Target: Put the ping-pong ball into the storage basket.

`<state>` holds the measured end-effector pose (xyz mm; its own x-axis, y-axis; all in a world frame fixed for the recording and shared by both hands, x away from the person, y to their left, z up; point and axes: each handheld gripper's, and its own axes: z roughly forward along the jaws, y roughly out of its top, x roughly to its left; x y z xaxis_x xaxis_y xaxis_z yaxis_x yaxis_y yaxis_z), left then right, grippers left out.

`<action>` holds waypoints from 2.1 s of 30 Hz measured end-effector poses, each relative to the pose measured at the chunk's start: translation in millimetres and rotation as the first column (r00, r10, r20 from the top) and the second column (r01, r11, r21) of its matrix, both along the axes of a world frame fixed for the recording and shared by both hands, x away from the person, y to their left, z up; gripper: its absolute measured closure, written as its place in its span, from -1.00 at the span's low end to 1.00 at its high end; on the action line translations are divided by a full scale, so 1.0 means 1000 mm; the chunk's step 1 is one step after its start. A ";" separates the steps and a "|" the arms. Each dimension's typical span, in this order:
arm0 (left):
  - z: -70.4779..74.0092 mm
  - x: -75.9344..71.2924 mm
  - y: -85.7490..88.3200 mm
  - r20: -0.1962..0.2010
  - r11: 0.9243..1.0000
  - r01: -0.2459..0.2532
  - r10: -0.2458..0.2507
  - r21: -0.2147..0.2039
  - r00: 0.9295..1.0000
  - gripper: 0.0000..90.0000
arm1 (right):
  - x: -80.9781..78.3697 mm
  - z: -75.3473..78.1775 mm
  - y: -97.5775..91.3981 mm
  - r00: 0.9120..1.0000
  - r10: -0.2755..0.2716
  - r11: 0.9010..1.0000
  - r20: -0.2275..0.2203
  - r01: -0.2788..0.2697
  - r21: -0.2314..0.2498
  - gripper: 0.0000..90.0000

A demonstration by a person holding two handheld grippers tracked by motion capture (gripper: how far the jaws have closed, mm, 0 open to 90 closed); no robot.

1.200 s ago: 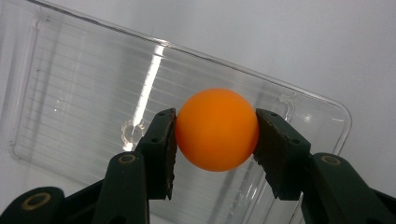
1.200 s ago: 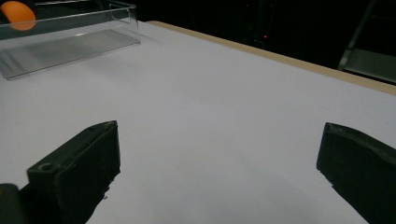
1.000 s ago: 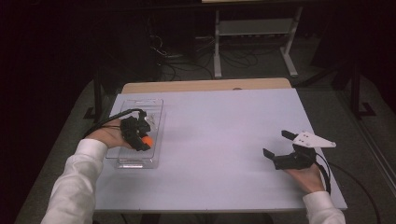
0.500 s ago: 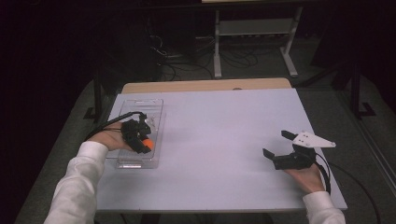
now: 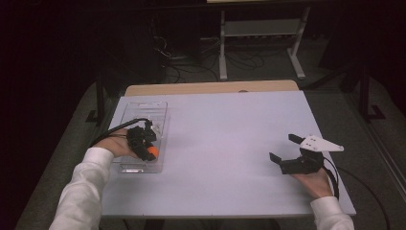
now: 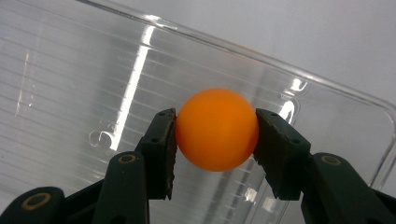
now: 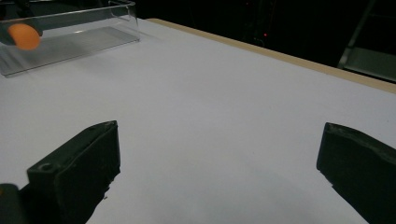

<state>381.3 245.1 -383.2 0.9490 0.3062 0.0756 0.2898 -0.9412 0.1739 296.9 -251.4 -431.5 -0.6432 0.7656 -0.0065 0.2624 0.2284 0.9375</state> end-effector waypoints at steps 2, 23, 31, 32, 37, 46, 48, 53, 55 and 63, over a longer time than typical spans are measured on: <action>0.000 0.000 0.000 0.000 1.000 0.001 -0.001 -0.001 1.000 0.13 | 0.000 0.000 0.000 1.000 0.000 1.000 -0.001 0.000 0.000 -1.00; 0.007 -0.001 0.004 0.042 0.999 -0.037 0.037 -0.005 0.998 -0.21 | 0.000 0.000 0.001 1.000 -0.001 1.000 -0.001 0.001 -0.004 -1.00; 0.017 -0.002 0.010 0.105 0.997 -0.078 0.081 -0.027 0.991 -0.52 | 0.000 0.000 0.000 1.000 0.000 1.000 -0.002 0.000 -0.005 -1.00; 0.018 -0.002 0.011 0.108 0.996 -0.083 0.086 -0.034 0.990 -0.55 | 0.000 0.000 0.001 1.000 -0.001 1.000 -0.003 0.001 -0.003 -1.00; 0.023 -0.002 0.014 0.134 0.992 -0.116 0.121 -0.042 0.984 -0.69 | 0.000 0.000 0.001 1.000 -0.001 1.000 -0.004 0.001 -0.003 -1.00; 0.034 -0.005 0.019 0.157 0.983 -0.145 0.162 -0.114 0.974 -1.00 | -0.001 0.000 0.001 1.000 -0.002 1.000 -0.006 0.002 -0.003 -1.00; 0.037 -0.006 0.020 0.175 0.982 -0.141 0.162 -0.127 0.971 -1.00 | -0.001 0.000 0.001 1.000 -0.003 1.000 -0.003 0.003 -0.002 -1.00; 0.040 -0.010 0.022 0.191 0.979 -0.142 0.169 -0.146 0.967 -1.00 | -0.001 0.001 0.000 1.000 -0.003 1.000 -0.005 0.003 -0.001 -1.00; 0.041 -0.011 0.023 0.193 0.977 -0.141 0.171 -0.158 0.966 -1.00 | -0.001 0.001 0.000 1.000 -0.004 1.000 -0.005 0.004 -0.001 -1.00; 0.045 -0.015 0.030 0.201 0.959 -0.151 0.201 -0.239 0.959 -1.00 | -0.002 0.001 0.000 1.000 -0.006 1.000 -0.003 0.006 -0.001 -1.00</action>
